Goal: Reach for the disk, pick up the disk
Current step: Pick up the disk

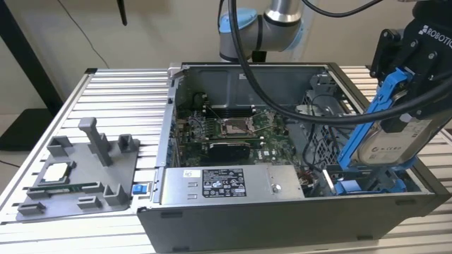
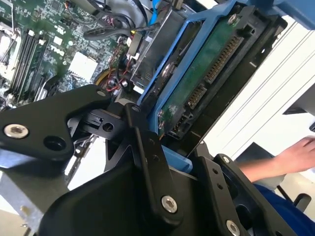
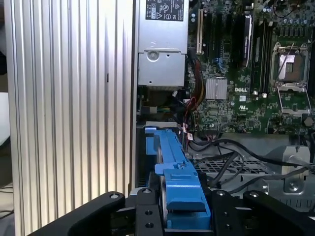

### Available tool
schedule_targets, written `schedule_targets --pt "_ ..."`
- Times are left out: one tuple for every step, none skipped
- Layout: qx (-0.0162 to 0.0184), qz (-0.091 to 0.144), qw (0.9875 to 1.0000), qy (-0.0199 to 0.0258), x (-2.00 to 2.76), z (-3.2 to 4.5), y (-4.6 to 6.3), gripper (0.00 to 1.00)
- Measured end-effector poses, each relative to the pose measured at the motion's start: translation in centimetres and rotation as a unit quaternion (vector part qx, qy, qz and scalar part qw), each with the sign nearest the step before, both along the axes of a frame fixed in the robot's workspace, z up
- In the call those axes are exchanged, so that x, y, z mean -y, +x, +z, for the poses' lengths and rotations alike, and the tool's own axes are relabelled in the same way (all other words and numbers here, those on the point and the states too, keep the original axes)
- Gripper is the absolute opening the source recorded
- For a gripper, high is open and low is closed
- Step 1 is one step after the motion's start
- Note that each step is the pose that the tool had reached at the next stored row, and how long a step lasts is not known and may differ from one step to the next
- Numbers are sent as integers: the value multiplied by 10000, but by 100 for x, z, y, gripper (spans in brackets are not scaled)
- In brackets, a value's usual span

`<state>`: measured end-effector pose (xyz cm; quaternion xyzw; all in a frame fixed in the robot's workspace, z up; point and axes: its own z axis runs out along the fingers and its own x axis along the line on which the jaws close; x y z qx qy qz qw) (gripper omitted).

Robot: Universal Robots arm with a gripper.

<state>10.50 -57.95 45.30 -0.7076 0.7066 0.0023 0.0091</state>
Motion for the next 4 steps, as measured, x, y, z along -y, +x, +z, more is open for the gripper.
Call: schedule_targets --pt "0 0 10000 0 1 0 0 0" --pt "0 0 10000 0 2 0 0 0" --pt "0 0 10000 0 2 0 0 0" --pt "0 0 10000 0 2 0 0 0"
